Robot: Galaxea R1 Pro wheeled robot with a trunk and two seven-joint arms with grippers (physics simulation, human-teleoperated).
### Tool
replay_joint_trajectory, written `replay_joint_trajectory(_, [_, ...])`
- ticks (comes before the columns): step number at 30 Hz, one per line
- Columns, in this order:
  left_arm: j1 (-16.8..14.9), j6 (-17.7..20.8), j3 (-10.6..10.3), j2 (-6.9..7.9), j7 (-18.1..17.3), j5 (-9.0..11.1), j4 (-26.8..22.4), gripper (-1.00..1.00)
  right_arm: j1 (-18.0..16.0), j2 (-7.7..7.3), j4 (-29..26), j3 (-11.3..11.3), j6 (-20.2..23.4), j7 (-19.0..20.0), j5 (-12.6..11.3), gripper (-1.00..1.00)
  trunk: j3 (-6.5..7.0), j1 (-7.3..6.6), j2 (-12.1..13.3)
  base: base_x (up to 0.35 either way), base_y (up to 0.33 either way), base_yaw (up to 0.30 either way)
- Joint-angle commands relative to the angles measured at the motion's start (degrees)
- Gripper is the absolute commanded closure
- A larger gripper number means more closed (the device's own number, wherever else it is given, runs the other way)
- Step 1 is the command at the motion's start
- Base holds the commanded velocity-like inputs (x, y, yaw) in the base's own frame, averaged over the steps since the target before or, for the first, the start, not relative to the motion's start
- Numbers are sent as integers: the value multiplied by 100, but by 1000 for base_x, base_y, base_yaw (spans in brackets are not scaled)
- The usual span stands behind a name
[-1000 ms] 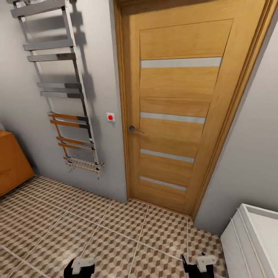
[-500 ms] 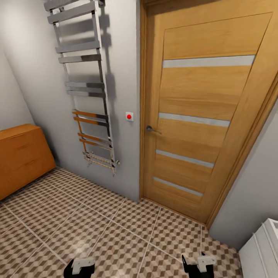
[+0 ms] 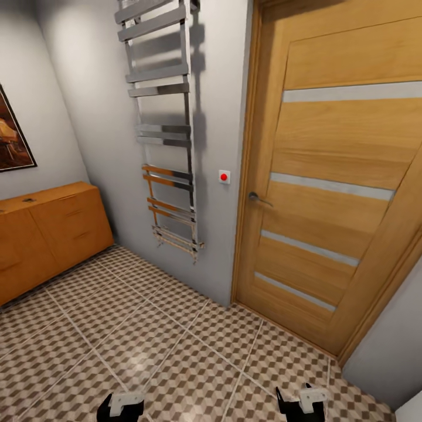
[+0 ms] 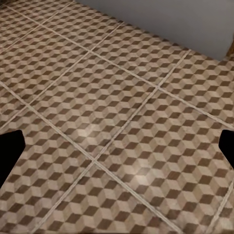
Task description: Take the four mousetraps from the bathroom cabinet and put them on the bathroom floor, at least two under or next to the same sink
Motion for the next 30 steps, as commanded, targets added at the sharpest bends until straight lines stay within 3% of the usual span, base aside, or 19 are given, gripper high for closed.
replay_joint_trajectory(1, [-11,-29,-49,-4,13,33,22,-100,-4,-3,3,37,-14,-31,11,-100,-13,4,-13,0,0,285])
replay_joint_trajectory(30, [-11,-29,-49,-4,13,33,22,-100,-4,1,3,37,-14,-31,11,-100,-22,4,-13,0,0,284])
